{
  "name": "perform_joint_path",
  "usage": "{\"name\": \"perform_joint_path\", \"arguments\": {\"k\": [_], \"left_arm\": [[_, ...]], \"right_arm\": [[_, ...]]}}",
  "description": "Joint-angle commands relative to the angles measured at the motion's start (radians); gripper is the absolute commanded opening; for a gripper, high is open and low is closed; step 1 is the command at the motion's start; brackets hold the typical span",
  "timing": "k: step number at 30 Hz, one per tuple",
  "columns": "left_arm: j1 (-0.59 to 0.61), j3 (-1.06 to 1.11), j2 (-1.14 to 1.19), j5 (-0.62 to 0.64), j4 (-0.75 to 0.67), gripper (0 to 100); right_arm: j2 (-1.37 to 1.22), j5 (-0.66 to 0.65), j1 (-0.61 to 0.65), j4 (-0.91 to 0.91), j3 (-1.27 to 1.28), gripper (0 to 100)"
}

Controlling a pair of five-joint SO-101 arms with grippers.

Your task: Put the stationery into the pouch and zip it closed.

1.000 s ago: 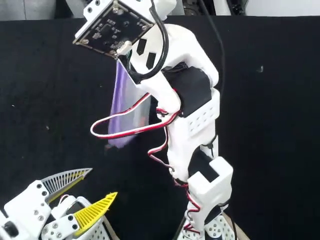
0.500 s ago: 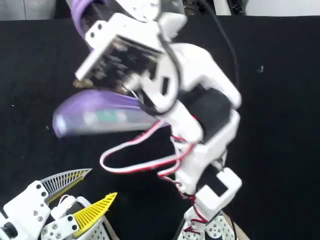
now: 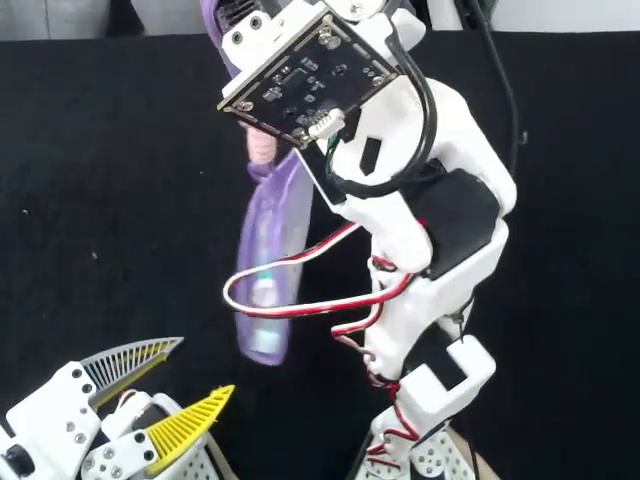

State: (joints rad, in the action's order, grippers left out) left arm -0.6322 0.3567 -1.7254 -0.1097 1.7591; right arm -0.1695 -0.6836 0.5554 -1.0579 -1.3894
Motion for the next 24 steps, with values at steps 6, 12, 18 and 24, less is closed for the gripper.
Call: {"name": "perform_joint_path", "arguments": {"k": [6, 12, 18, 24], "left_arm": [[0.007, 0.008, 0.003, 0.002, 0.002, 22], [0.007, -0.001, 0.009, -0.003, 0.000, 22], [0.073, -0.001, 0.009, -0.005, -0.009, 22], [0.274, -0.001, 0.009, -0.005, -0.089, 22]], "right_arm": [[0.051, 0.012, -0.012, -0.008, -0.033, 1.1], [0.056, 0.012, -0.012, -0.057, -0.036, 1.1], [0.061, 0.012, -0.014, -0.057, -0.044, 1.1], [0.061, 0.012, -0.018, -0.058, -0.042, 1.1]]}}
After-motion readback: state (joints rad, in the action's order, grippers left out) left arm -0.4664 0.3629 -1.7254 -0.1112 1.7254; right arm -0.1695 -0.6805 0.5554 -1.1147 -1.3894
